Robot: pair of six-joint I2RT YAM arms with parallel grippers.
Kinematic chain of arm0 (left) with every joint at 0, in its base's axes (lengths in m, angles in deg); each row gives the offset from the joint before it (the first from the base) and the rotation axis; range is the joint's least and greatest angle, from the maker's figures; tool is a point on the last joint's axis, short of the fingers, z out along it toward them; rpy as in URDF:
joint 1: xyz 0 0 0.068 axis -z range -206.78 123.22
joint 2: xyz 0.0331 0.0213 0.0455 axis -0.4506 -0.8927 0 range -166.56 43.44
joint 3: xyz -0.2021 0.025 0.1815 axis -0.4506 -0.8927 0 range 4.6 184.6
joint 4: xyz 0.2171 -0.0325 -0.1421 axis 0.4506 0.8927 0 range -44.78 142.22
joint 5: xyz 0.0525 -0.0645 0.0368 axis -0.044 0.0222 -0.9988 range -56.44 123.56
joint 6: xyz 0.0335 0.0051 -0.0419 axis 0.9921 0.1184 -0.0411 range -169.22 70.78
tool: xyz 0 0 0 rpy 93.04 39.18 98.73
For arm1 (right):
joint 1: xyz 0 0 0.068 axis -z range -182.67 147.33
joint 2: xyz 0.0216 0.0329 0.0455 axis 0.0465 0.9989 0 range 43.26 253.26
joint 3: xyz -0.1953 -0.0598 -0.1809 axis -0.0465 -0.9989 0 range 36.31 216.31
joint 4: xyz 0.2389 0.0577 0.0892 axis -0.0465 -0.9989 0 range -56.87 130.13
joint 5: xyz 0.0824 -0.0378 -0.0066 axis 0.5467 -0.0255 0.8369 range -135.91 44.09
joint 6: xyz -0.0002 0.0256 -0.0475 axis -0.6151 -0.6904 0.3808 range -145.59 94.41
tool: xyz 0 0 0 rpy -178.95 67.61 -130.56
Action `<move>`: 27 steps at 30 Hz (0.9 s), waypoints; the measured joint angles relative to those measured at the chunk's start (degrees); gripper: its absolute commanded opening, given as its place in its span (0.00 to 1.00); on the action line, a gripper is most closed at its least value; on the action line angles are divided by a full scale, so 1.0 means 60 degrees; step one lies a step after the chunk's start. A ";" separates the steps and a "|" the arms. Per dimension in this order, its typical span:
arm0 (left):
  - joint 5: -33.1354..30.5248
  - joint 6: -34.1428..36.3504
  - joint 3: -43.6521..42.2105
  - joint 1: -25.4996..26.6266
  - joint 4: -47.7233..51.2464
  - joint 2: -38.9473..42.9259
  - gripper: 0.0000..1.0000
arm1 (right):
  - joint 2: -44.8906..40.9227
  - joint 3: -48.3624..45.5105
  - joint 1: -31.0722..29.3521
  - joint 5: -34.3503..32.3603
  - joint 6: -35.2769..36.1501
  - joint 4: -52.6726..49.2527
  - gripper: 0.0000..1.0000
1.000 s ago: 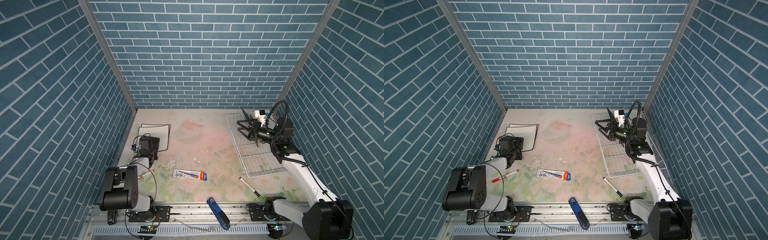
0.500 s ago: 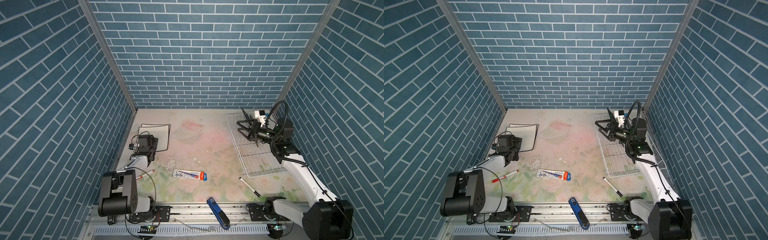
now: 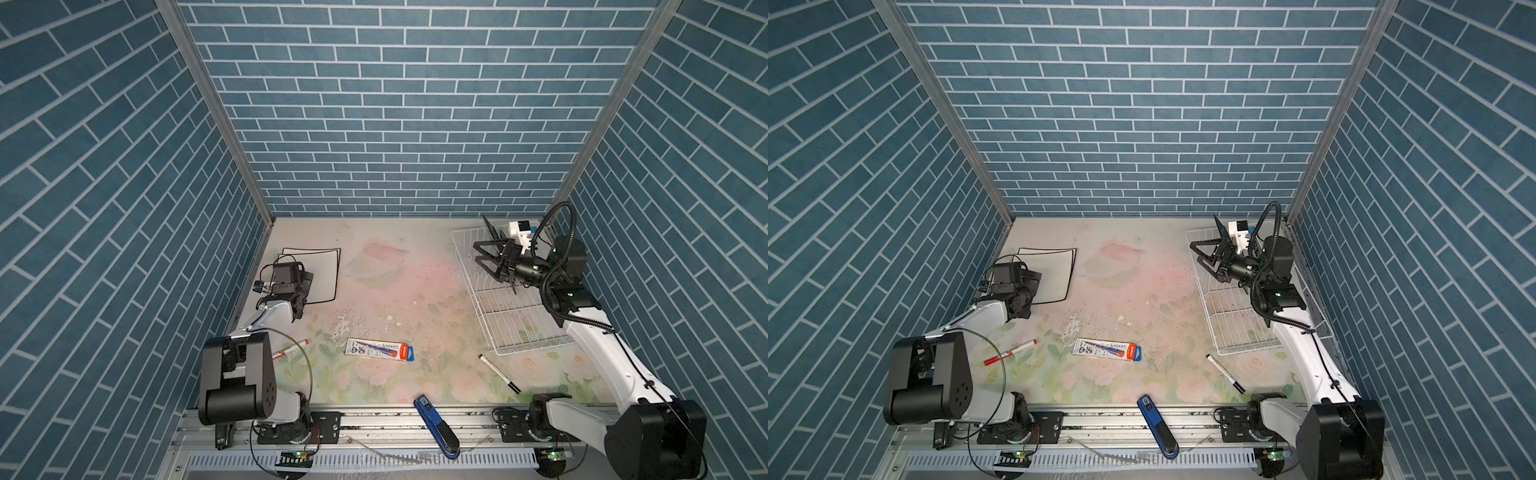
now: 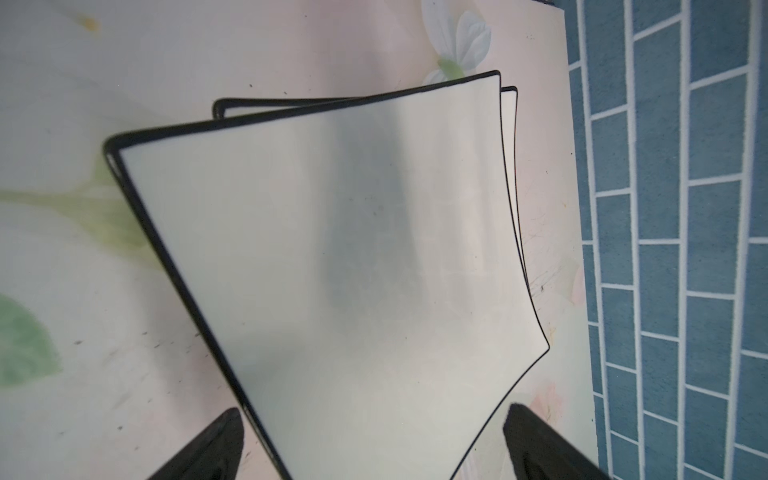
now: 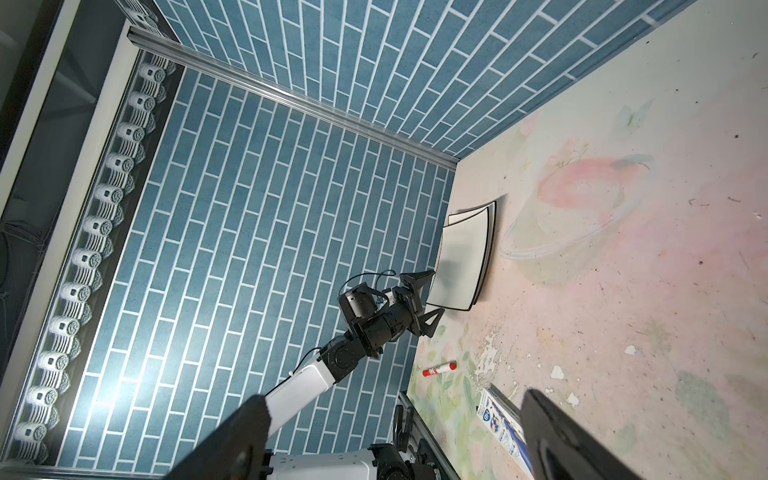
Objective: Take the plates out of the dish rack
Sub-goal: 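Open the left gripper and lift it off the stacked square plates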
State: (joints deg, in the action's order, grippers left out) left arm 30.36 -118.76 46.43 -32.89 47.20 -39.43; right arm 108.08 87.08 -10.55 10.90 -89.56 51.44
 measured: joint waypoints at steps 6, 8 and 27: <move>0.0047 0.0280 0.0412 -0.0076 0.0335 -0.0481 1.00 | 0.0000 0.0000 0.0000 0.0000 0.0000 0.0000 0.95; 0.0080 0.0350 0.0492 -0.0098 0.0372 -0.0583 1.00 | 0.0000 0.0000 0.0000 0.0000 0.0000 0.0000 0.95; 0.0299 0.0692 0.0820 -0.0310 0.0554 -0.0947 1.00 | 0.0000 0.0000 0.0000 0.0000 0.0000 0.0000 0.95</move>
State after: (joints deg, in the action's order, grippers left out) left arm 32.15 -114.61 51.35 -34.75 50.52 -45.11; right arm 108.08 87.08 -10.55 10.90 -89.56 51.44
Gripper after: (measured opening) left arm 0.996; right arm 0.951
